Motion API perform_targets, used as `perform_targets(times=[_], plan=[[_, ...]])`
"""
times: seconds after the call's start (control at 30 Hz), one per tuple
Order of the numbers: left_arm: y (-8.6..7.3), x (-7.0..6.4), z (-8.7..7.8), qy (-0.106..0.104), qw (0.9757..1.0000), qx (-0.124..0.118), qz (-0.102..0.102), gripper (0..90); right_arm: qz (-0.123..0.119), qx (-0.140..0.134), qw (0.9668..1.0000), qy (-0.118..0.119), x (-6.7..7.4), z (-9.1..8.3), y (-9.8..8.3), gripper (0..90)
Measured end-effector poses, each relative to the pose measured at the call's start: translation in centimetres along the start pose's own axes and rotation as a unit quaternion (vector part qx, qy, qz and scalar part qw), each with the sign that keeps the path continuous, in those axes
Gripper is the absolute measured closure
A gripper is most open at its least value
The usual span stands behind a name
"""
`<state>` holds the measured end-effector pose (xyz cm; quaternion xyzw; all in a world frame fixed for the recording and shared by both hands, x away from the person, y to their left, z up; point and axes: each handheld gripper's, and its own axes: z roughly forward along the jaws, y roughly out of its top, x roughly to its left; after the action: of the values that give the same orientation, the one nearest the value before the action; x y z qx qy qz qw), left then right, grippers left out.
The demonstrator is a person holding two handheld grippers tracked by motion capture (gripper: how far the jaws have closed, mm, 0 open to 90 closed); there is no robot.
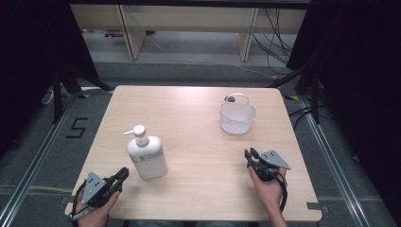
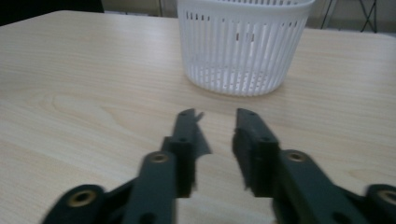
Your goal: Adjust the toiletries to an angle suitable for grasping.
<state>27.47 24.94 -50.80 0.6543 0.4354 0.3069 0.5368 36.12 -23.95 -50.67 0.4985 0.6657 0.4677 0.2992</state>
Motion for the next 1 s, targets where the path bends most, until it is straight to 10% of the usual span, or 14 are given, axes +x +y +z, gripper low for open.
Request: perform_targets(times=[0.23,1.0], plan=[[1.7,-1.8,-0.1,-0.034,0.9988,-0.023,0.027,89.4,-0.014,-0.001,0.9999,0.008,0.8,0.2,-0.2,84.4],[2.2,-1.4,1.1,-0.04,0.9986,-0.01,0.033,89.3,-0.024,-0.008,0.9994,0.024,2.1,0.1,0.2,83.3]])
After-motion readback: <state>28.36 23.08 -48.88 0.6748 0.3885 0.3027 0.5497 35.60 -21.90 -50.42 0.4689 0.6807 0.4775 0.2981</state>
